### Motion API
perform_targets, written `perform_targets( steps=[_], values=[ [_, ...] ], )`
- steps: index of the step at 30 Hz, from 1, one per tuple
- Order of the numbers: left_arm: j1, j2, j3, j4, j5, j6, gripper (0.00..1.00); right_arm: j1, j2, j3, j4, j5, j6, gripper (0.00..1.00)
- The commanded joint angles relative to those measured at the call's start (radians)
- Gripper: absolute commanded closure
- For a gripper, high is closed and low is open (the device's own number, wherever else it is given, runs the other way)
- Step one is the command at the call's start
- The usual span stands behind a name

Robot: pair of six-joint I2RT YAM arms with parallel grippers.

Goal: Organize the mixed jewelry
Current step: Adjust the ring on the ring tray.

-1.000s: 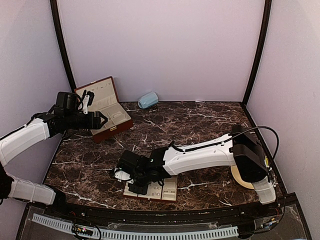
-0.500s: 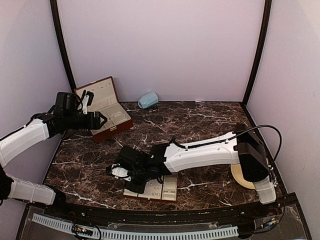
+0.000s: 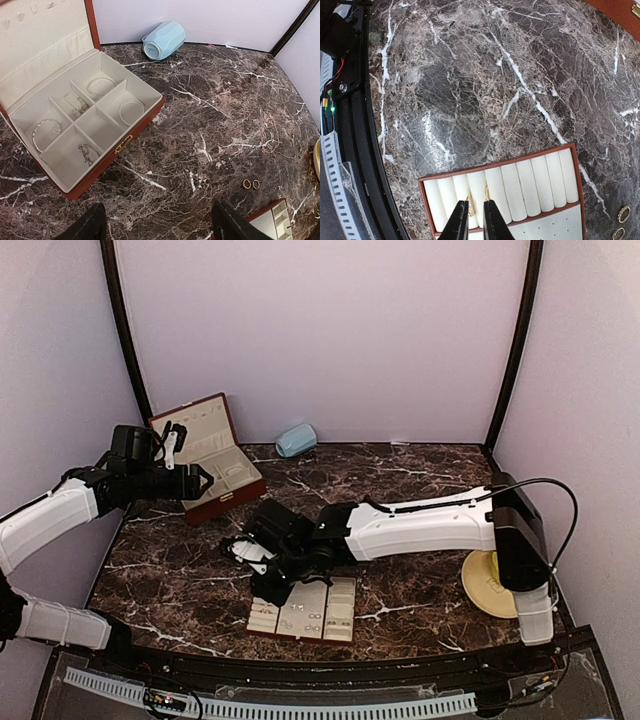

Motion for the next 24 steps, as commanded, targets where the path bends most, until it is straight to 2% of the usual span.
perform_targets(
  steps=[1,24],
  values=[
    [0.005,-0.022,-0.017,0.018,-0.008,0.011,0.25,0.007,0.018,-0.013,0.021,-0.026,0.053,0.88],
    [0.005,-0.008,-0.019,0.019,0.002,0.006,0.25,0.034,0.070,-0.023,-0.015,0.042,0.010,0.92]
  ],
)
